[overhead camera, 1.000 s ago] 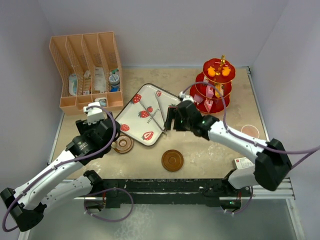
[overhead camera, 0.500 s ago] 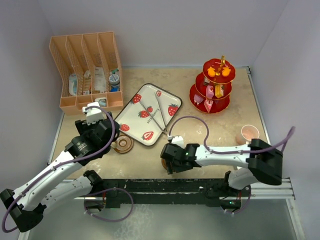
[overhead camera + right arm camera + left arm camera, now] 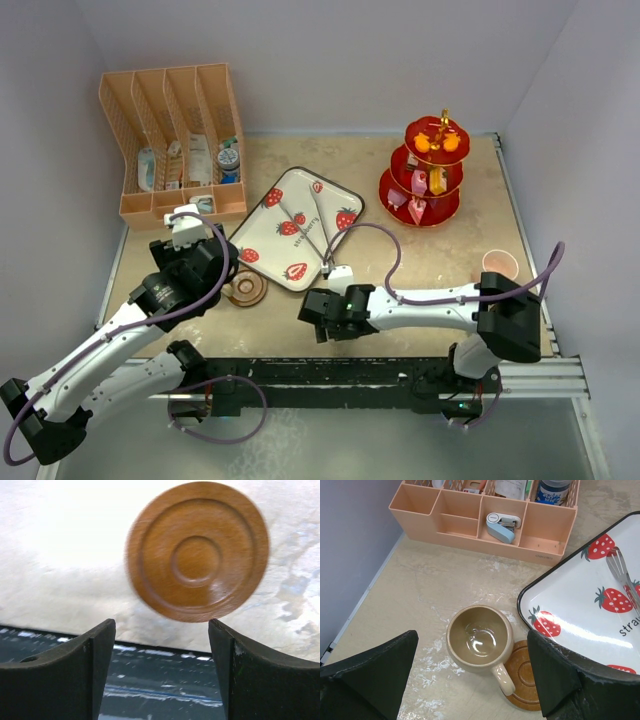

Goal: Serve the afternoon tea
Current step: Move the coaster to the center of the board.

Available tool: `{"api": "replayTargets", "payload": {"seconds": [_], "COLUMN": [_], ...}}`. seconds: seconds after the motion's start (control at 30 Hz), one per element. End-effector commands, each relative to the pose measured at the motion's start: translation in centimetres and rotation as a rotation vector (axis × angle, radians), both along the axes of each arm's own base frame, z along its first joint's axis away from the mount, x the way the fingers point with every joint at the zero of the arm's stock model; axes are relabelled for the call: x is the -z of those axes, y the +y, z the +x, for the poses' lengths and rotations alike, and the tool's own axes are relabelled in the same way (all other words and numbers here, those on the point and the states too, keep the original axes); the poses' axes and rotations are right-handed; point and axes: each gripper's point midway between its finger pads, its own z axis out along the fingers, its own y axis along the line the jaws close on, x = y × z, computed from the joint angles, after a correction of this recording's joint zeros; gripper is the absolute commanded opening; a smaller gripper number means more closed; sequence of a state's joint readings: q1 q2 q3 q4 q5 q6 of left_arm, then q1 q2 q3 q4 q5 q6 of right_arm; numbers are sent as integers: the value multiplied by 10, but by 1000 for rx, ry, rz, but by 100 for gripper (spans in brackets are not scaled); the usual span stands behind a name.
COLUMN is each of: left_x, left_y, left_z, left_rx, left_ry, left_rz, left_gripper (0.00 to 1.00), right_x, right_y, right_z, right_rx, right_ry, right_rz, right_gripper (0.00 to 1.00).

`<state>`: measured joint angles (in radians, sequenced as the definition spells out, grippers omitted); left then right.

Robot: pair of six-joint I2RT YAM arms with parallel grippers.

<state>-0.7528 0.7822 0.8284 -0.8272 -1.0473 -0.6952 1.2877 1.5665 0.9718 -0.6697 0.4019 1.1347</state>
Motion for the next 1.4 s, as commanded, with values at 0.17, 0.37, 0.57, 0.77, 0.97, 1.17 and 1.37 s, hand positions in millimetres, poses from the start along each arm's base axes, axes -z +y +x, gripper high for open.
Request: {"api": "replayTargets", "payload": {"seconds": [0.17, 0.37, 0.57, 0.77, 0.97, 1.17, 1.37], "left_x": [-13, -13, -13, -13, -13, -13, -13], "left_y": [0, 0, 0, 0, 0, 0, 1], "left_z": [3, 3, 3, 3, 3, 3, 3], "left_rx": [-10, -10, -11, -11, -10, -13, -14], "left_ry": [-40, -40, -43, -41, -42, -44, -45], "left_rz": [-22, -23, -25, -24, -25, -25, -25], "left_gripper": [88, 87, 88, 88, 88, 88, 88], "right_x": [0, 14, 31, 44, 30, 15, -16], "right_y": [32, 9, -20, -63, -69, -62, -77], "right_z": [2, 30, 63, 106, 158, 201, 218], "right_rx": [-34, 8, 34, 171, 193, 183, 204], "right_ry": [-64, -151, -139, -120, -178, -206, -257], "right_rz": [65, -28, -35, -51, 35, 42, 28], "right_gripper": [74, 72, 66, 60, 60, 58, 60]}}
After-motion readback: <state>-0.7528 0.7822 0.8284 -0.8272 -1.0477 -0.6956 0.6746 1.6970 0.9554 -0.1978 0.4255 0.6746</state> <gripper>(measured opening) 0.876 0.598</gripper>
